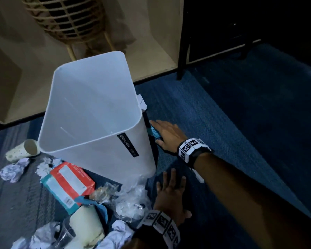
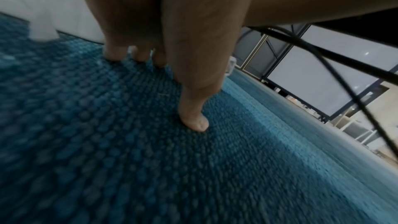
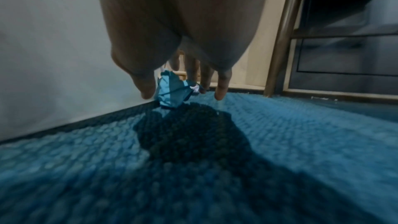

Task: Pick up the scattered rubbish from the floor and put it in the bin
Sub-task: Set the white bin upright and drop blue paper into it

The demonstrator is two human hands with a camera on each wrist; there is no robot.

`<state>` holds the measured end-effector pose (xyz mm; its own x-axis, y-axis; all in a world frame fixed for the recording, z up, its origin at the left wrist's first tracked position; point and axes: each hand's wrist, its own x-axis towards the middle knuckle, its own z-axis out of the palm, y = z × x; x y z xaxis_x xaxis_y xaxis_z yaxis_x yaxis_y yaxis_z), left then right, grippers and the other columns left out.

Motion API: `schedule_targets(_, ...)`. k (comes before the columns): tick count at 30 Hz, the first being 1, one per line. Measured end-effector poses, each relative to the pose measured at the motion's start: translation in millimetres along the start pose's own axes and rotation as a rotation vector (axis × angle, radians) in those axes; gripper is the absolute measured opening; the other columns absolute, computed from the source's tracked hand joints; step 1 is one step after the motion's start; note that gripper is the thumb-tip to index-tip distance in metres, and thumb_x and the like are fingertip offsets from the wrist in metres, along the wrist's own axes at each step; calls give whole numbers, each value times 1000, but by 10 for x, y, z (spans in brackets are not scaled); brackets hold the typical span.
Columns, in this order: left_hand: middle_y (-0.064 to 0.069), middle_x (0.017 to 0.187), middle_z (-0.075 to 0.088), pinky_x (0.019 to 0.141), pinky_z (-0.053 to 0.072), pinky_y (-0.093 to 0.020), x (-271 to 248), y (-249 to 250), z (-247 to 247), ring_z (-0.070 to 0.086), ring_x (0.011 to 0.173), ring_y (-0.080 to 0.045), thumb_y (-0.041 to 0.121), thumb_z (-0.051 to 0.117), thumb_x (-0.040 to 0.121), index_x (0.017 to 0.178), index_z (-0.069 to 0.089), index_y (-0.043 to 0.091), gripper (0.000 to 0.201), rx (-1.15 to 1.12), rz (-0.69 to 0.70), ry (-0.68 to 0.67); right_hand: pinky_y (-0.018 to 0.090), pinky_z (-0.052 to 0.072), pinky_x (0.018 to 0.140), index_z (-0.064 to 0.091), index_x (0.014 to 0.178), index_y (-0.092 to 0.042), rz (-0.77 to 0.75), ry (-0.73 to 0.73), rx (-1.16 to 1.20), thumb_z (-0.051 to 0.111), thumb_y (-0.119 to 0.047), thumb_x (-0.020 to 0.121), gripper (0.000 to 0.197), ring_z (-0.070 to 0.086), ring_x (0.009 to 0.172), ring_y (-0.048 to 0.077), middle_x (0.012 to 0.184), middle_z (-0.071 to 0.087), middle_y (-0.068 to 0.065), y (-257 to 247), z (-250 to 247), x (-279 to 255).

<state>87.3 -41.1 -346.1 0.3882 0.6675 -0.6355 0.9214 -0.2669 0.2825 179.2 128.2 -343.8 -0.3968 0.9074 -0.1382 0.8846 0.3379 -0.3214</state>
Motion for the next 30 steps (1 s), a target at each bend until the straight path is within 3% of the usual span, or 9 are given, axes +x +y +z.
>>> schedule_targets(4,-2,156,-34,118,-8,-57,51,-19,2,-29,144,-34,47,67,84,154,-10,30,106,-8,1,-36,48,44,103,36,152,-20,-14,25,51,64,-18,93,65,48,127,35,142,50,15,-36,68,134)
schedule_targets(8,-3,157,-33,118,-7,-59,70,-19,5,-28,144,-34,46,68,83,154,-9,30,106,1,-2,-40,45,51,90,55,134,-14,-18,105,193,65,-5,88,48,58,110,35,122,61,18,-22,-26,95)
schedule_targets(12,-4,157,-33,118,-7,-59,46,-3,-4,-28,144,-34,46,67,84,154,-9,29,105,8,-2,-27,42,53,84,58,126,-14,-44,236,247,69,-7,86,43,62,102,33,115,65,15,-44,-265,-26)
schedule_targets(17,-3,157,-32,118,-4,-58,1,8,5,-27,145,-33,50,65,84,154,-10,31,105,46,-4,7,41,54,88,57,129,-18,-90,371,261,70,-13,88,44,62,105,30,118,67,12,-176,-813,-314)
schedule_targets(22,-2,159,-28,118,7,-59,-121,-41,-7,-21,147,-32,46,68,82,154,-7,28,106,135,20,-13,40,53,94,58,132,-23,-101,515,316,74,-18,86,48,64,108,26,121,68,7,-363,-1350,-664)
schedule_targets(24,-5,162,-16,119,16,-53,-224,-80,17,-8,150,-33,44,68,83,155,0,24,102,172,37,-28,39,52,96,57,133,-26,-98,553,330,74,-21,87,49,63,109,23,123,67,5,-446,-1530,-795)
schedule_targets(26,-11,161,15,118,26,-42,-373,-121,17,20,147,-32,43,66,83,153,19,21,87,141,44,51,38,53,95,58,133,-26,-113,610,344,74,-22,87,49,63,108,21,122,68,5,-551,-1713,-919)
schedule_targets(28,-11,143,46,107,43,-39,-538,-162,-54,47,130,-31,40,64,82,138,45,21,63,133,95,165,38,55,92,59,133,-25,-142,690,356,75,-24,86,49,65,106,18,120,69,2,-680,-1903,-1027)
schedule_targets(30,-12,127,57,94,50,-39,-706,-193,-194,57,115,-33,37,62,84,123,58,19,43,183,153,218,39,55,90,60,131,-25,-177,758,365,75,-29,84,49,67,103,17,117,71,-1,-838,-2078,-1110)
